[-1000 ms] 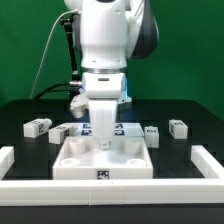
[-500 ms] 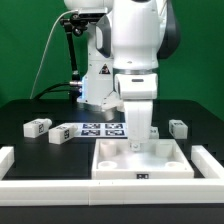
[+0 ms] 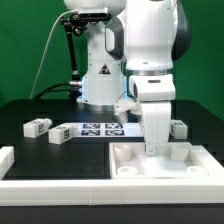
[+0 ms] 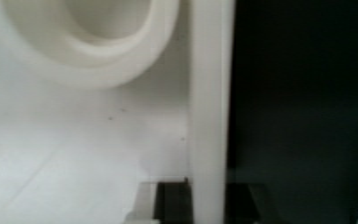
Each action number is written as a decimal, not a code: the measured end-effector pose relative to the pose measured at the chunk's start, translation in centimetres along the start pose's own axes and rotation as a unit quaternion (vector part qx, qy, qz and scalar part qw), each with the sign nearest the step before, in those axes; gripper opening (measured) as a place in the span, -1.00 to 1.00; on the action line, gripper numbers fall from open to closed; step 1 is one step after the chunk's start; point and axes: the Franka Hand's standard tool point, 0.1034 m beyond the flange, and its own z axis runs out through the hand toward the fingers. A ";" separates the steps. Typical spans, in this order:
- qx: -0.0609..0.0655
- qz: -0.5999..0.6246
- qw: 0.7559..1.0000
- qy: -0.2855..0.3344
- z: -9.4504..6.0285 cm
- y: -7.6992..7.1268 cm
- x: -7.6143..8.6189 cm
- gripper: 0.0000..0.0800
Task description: Assemble one leg
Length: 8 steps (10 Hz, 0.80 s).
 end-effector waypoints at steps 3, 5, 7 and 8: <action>0.000 0.001 1.000 0.000 0.0 0.0 -0.1 -0.44; 0.000 0.001 1.000 0.000 0.0 0.0 -0.1 -0.10; 0.000 0.001 1.000 0.000 0.0 0.0 -0.1 0.54; 0.000 0.001 1.000 0.000 0.0 0.0 -0.1 0.54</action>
Offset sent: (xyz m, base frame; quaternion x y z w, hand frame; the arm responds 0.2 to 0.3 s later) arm 0.0000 0.0000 0.0000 0.0000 0.0000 0.0000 1.0000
